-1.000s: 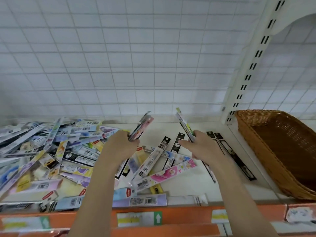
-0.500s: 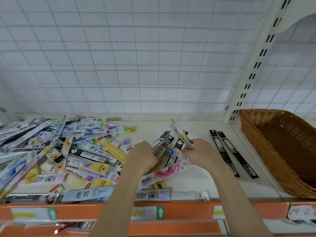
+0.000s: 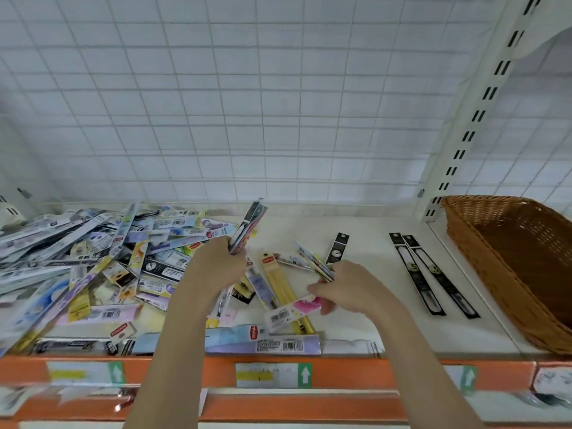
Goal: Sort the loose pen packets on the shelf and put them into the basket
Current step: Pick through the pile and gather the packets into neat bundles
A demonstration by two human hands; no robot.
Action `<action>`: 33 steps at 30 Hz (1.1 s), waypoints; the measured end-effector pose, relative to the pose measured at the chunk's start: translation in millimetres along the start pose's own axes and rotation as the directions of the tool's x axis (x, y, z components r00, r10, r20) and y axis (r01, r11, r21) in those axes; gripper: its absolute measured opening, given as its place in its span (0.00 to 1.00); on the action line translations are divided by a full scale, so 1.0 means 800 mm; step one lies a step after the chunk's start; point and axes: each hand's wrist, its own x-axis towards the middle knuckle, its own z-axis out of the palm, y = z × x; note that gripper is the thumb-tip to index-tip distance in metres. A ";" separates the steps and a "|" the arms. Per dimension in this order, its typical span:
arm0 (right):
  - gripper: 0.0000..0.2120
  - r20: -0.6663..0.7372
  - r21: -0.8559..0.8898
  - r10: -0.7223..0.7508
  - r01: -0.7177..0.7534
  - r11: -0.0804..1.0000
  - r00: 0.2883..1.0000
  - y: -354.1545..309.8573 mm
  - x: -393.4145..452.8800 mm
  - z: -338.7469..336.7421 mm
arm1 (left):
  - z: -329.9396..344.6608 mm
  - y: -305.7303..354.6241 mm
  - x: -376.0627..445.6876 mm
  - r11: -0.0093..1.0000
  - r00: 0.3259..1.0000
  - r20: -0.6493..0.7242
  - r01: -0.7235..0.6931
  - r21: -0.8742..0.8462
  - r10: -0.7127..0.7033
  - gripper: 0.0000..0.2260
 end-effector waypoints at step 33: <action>0.13 -0.351 0.007 -0.016 0.020 1.000 0.936 -0.076 0.134 0.005 | -0.047 -0.038 0.009 0.989 0.997 -0.064 0.040 -0.140 -0.049 0.14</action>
